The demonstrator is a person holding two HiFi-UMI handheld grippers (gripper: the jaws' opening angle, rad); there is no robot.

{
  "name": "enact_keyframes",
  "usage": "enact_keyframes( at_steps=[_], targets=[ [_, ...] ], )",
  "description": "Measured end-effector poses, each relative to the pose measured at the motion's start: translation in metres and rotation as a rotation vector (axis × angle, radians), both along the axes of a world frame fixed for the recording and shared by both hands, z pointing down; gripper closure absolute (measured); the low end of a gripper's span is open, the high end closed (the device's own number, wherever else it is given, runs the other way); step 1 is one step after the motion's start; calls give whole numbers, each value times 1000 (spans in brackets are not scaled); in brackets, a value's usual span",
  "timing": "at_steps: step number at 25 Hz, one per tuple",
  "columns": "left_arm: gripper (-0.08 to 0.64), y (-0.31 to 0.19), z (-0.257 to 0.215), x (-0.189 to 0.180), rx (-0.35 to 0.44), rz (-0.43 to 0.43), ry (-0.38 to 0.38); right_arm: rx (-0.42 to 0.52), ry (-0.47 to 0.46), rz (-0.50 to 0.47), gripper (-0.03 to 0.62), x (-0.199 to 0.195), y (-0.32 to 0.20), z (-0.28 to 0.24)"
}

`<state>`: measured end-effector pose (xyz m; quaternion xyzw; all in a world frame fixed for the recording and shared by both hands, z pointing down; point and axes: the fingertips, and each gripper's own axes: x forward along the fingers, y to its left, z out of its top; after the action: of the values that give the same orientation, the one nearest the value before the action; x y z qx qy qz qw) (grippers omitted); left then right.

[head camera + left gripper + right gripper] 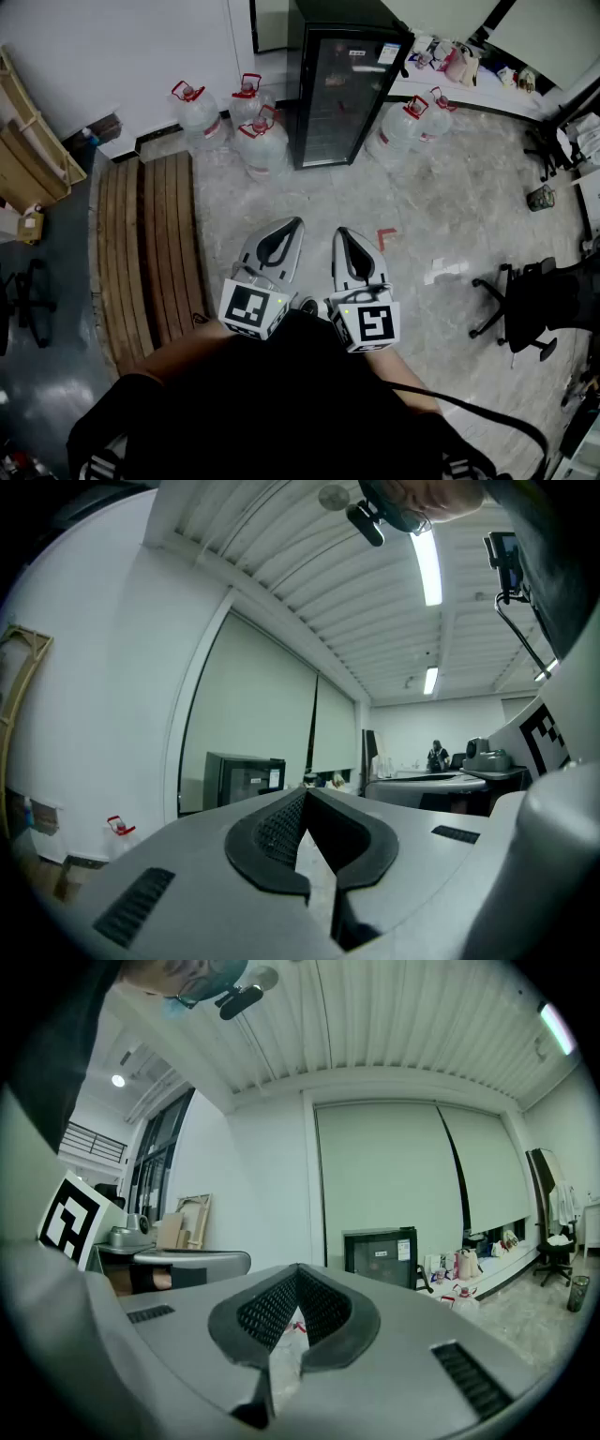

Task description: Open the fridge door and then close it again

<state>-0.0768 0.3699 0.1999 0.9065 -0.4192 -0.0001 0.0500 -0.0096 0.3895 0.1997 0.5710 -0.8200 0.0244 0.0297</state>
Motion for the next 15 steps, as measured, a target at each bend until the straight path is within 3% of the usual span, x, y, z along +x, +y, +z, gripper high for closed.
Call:
enact_keyframes(
  at_steps=[7, 15],
  targets=[
    [552, -11, 10, 18, 13, 7, -22, 1, -10, -2, 577, 17, -11, 5],
    [552, -29, 18, 53, -7, -46, -31, 13, -63, -19, 577, 60, -29, 4]
  ],
)
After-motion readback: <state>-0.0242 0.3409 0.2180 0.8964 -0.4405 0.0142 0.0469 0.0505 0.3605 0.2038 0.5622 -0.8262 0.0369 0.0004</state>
